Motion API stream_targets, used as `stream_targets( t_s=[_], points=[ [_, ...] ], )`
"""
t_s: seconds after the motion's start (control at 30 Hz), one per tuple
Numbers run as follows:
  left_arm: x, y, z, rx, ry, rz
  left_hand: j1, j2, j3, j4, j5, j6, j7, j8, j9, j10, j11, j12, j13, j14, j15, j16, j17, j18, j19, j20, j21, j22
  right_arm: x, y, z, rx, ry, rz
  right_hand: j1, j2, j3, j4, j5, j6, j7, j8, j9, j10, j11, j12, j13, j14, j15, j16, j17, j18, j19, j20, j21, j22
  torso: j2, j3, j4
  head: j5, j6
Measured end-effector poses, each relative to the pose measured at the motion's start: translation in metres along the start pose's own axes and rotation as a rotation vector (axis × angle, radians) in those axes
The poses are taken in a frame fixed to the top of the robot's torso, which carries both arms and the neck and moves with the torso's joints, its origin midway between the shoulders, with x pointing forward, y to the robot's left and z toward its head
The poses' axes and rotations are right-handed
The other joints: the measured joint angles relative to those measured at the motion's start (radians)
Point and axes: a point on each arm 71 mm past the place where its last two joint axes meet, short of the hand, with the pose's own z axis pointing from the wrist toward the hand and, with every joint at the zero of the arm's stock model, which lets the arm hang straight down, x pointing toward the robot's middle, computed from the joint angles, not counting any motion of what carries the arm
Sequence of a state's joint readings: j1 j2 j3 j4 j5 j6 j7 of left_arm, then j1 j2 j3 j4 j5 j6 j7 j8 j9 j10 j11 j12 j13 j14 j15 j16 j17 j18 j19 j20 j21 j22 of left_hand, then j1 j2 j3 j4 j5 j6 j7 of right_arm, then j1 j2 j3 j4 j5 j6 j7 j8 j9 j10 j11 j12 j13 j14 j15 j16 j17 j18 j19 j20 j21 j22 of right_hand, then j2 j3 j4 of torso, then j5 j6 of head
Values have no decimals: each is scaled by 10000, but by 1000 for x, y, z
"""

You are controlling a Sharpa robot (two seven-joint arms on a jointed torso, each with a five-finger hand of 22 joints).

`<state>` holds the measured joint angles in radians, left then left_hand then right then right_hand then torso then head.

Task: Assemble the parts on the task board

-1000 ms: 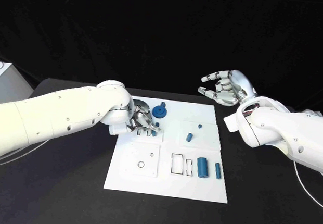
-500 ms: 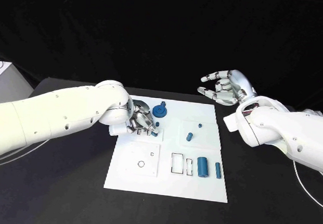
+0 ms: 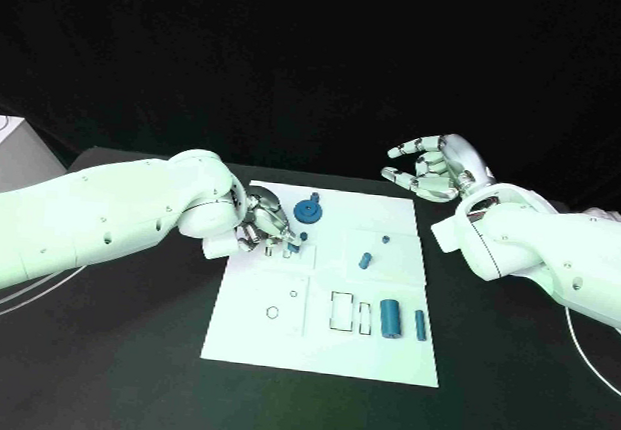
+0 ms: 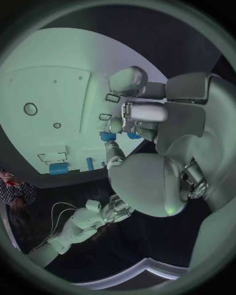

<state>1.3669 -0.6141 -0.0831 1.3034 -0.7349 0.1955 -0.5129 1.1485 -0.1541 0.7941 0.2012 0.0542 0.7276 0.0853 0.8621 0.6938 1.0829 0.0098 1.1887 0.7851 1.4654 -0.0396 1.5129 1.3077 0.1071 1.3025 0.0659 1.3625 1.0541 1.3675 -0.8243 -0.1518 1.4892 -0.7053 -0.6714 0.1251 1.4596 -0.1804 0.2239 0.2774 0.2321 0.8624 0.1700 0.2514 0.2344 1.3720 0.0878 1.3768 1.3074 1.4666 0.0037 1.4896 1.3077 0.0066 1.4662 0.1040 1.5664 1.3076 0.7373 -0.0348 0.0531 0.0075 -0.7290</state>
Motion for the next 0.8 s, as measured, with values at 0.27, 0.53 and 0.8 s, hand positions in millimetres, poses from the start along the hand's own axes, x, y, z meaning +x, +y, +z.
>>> stream_targets(
  t_s=[0.27, 0.53, 0.8],
  points=[
    [0, 3, -6, 37, -234, -7, -323, -244, 0, -1, 1286, 80, 4, 88, 2, 369, -27, 225, 307, -2, -70, 92, 0, 0, 52, -51, 46, 39, -3, -2, -1, 60, -29, -26, 0, 0, 0, 0, 0, 0, 0, 0, -9, 0, 0, -39, 0, 0, 0, 0, -1, 0, 0, 0, 0, -2, -4, -1, 7, 50, -38],
    [4, 2, -6, -35, -864, 790, -441, -363, -45, -47, 2025, 257, -2, 87, 13, 701, -151, 312, 548, -3, -142, 196, 0, 1, 243, -163, 187, 408, -5, -4, -2, 100, -62, -40, 0, 0, 0, 0, 0, 0, 0, 0, -9, 1, 0, -38, 0, 0, 0, 0, -1, 0, 0, 0, 0, -2, -5, -3, 1, 107, -91],
    [7, 1, -5, -51, -1390, 1274, -493, -415, 5, -151, 2160, 271, -15, 87, 17, 774, -154, 351, 625, -3, -141, 233, 0, 0, 327, -175, 271, 537, -5, -4, -2, 107, -67, -42, 0, 0, 0, 0, 0, 0, 0, 0, -8, 1, 0, -38, 0, 0, 0, 0, -2, 0, 0, 0, 0, -3, -5, -6, -12, 142, -124]
  ],
)
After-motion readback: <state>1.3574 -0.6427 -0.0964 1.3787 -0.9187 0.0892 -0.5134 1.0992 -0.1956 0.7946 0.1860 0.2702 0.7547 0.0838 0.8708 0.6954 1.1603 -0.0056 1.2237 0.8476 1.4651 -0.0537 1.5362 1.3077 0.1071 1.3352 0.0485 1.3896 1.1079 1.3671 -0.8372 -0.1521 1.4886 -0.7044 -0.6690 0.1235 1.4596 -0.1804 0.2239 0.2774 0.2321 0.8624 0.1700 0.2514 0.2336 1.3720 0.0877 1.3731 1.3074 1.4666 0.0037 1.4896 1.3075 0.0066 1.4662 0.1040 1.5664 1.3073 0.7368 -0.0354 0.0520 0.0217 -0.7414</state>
